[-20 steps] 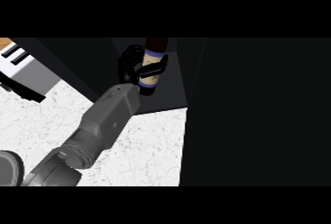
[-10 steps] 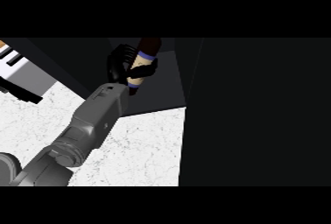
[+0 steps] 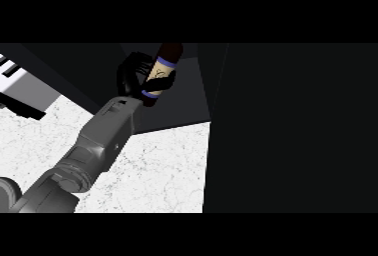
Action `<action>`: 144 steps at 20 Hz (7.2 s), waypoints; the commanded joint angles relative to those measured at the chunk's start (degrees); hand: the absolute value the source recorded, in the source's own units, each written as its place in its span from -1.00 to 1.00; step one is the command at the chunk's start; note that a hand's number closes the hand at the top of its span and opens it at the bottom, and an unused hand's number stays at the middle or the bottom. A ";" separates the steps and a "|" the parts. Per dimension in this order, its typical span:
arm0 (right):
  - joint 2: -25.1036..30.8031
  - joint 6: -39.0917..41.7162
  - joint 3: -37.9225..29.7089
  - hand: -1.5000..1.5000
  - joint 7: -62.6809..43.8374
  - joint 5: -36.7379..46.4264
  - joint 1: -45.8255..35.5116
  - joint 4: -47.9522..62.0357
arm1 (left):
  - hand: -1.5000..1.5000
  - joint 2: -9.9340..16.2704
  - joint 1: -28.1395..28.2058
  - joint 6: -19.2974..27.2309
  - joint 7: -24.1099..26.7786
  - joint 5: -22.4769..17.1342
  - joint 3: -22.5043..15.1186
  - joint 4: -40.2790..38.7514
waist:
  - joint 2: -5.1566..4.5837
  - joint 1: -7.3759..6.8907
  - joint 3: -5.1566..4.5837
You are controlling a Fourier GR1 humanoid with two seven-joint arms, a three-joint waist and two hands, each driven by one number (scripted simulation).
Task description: Pick up the wine, place it into the cabinet and close the cabinet
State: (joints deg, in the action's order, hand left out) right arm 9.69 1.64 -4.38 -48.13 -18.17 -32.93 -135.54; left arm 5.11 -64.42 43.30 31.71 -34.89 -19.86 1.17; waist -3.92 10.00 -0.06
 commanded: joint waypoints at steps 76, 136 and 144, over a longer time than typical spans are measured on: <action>5.24 -7.91 1.16 -1.00 -5.47 3.14 -0.39 -3.88 | 1.00 1.08 50.61 0.10 -18.14 8.21 -30.36 104.54 | 4.16 -10.33 0.07; -7.22 -21.19 25.88 1.00 32.64 5.61 -42.17 85.36 | 1.00 49.89 92.28 -61.89 -5.98 -34.00 25.25 117.29 | 2.70 -13.78 0.01; -2.53 -18.59 27.39 1.00 38.19 7.25 -36.59 85.52 | 1.00 48.84 91.34 -61.09 -5.81 -33.97 25.82 116.04 | 2.30 -12.25 -0.04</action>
State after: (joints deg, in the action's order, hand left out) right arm 0.77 -16.24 26.27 -10.36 -12.23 -73.05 -60.07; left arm 53.84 27.52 -17.93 26.26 -68.22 5.42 117.35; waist 2.56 -4.03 -0.85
